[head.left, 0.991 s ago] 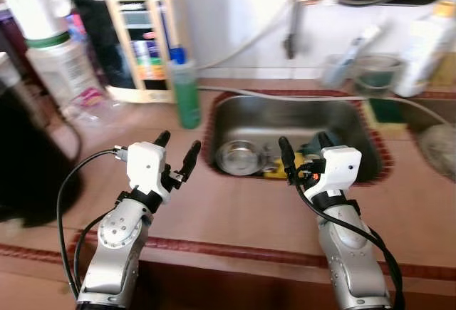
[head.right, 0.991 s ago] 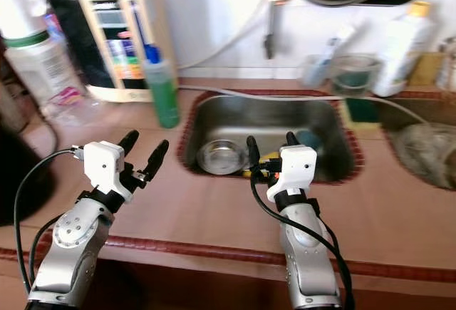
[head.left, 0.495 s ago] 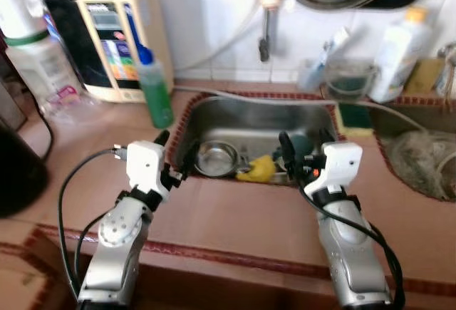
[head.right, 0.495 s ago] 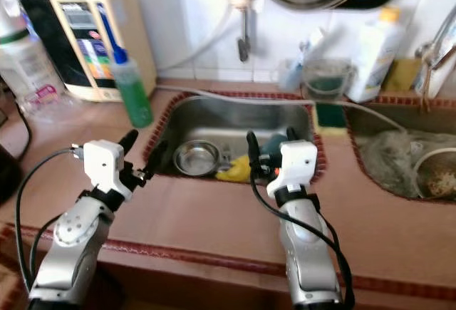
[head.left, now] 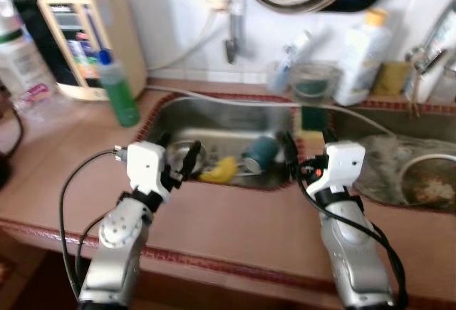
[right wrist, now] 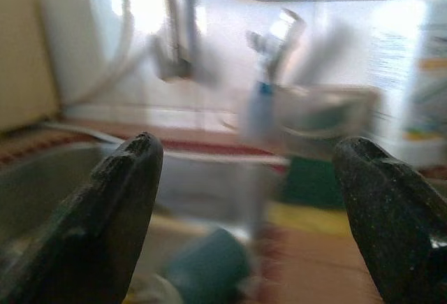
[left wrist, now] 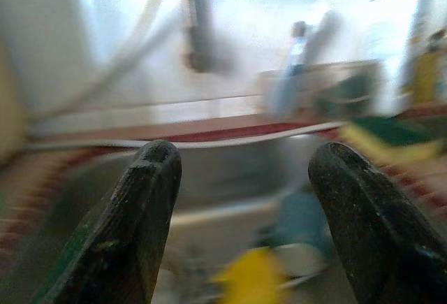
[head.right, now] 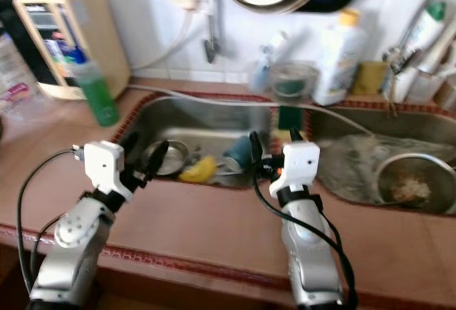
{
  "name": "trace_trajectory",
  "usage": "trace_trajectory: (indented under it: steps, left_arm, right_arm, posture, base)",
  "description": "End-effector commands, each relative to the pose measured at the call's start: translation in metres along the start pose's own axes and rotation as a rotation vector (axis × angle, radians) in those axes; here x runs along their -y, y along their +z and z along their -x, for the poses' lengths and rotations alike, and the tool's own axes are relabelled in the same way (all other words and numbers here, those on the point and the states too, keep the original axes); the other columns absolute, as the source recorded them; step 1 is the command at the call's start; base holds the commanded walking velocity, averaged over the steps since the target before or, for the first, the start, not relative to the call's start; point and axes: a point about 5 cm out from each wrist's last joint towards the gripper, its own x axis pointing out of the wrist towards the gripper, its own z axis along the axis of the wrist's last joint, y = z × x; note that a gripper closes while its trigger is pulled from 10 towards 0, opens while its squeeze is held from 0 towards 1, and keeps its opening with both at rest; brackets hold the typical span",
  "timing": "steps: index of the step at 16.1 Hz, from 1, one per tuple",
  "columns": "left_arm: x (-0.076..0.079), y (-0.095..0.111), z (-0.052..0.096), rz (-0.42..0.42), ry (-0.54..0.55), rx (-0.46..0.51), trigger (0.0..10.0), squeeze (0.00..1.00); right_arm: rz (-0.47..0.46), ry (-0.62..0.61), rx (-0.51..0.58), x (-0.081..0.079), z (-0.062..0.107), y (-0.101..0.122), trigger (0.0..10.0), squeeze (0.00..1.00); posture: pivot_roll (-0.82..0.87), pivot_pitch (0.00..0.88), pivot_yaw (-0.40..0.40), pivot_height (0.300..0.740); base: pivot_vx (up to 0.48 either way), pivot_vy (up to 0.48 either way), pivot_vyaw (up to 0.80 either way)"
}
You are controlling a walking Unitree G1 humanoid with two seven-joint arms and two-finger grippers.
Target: Kitchen organization
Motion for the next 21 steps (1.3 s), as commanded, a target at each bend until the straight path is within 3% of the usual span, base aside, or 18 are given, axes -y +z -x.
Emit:
trace_trajectory:
  steps: [1,7,21]
  left_arm:
    - [-0.0027,-0.0020,0.0000,0.014,0.008,-0.028,10.0,0.00]
    - [-0.0066,-0.0088,0.0028,0.009,0.020,-0.099,10.0,0.00]
    - [-0.0007,-0.0090,-0.0017,0.006,-0.029,-0.107,10.0,0.00]
  right_arm:
    - [0.002,-0.001,0.016,0.0000,-0.0013,0.0043,10.0,0.00]
    - [0.016,-0.009,-0.014,0.0047,0.0044,-0.0010,10.0,0.00]
    - [0.022,0.018,-0.012,0.0002,-0.0013,-0.0016,10.0,0.00]
  posture:
    - [-0.16,0.000,0.081,0.740]
    - [-0.16,0.010,0.079,0.740]
    - [-0.17,0.000,0.076,0.740]
  base:
    - [0.000,0.000,0.00]
    - [0.000,0.000,0.00]
    - [-0.272,0.000,0.00]
